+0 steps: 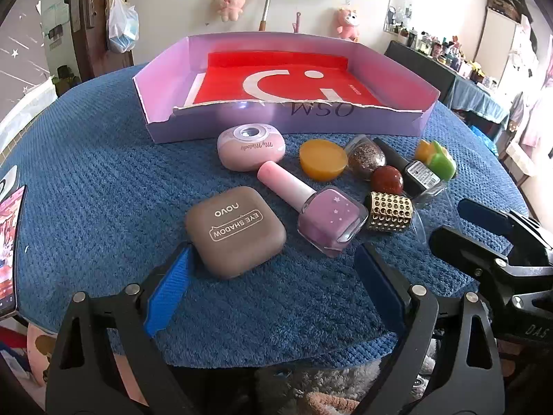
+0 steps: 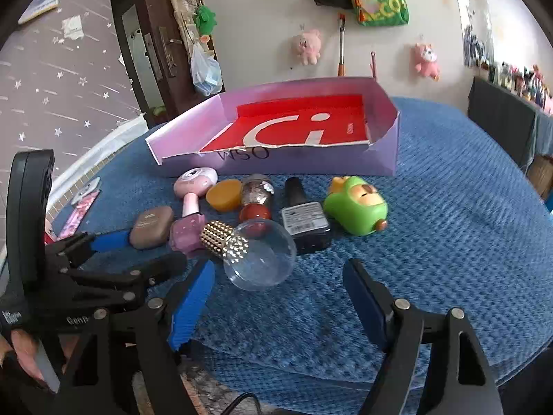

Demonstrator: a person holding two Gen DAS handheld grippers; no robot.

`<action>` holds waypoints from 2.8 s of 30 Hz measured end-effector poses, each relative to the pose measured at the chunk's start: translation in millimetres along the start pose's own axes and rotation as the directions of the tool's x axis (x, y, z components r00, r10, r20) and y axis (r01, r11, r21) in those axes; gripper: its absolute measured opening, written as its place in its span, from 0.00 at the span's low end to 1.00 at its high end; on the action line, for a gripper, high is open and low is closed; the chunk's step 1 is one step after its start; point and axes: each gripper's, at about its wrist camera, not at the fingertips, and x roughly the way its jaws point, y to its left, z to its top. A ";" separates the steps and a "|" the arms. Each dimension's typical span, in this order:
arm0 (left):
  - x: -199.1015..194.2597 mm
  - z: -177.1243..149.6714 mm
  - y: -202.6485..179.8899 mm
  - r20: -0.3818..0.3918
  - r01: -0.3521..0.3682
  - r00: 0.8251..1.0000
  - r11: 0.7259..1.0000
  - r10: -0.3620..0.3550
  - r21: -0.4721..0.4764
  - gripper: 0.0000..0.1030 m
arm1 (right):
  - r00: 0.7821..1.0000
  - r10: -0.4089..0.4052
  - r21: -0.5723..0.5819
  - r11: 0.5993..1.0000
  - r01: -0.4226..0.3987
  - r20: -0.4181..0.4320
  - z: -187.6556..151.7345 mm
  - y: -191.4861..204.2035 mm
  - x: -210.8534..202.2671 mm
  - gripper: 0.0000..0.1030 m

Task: Organize rigid objects
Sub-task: 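Grasp the brown eyeshadow compact with the left gripper while the right gripper grasps the clear cup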

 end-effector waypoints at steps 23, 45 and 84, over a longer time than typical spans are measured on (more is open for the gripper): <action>15.1 16.2 -18.2 0.002 -0.010 1.000 0.995 0.011 -0.104 0.91 | 0.997 0.072 0.110 0.992 -0.068 -0.025 4.1 -19.1 10.7 0.64; 14.9 19.9 -19.6 0.013 -0.012 1.000 0.986 0.014 -0.169 0.92 | 0.999 -0.047 -0.003 0.999 0.047 -0.025 3.9 -18.1 0.0 0.48; -13.5 15.7 -3.2 0.109 -0.043 0.993 0.997 0.050 -0.065 0.57 | 1.000 -0.020 -0.065 0.998 0.021 0.006 13.7 -1.0 -2.6 0.41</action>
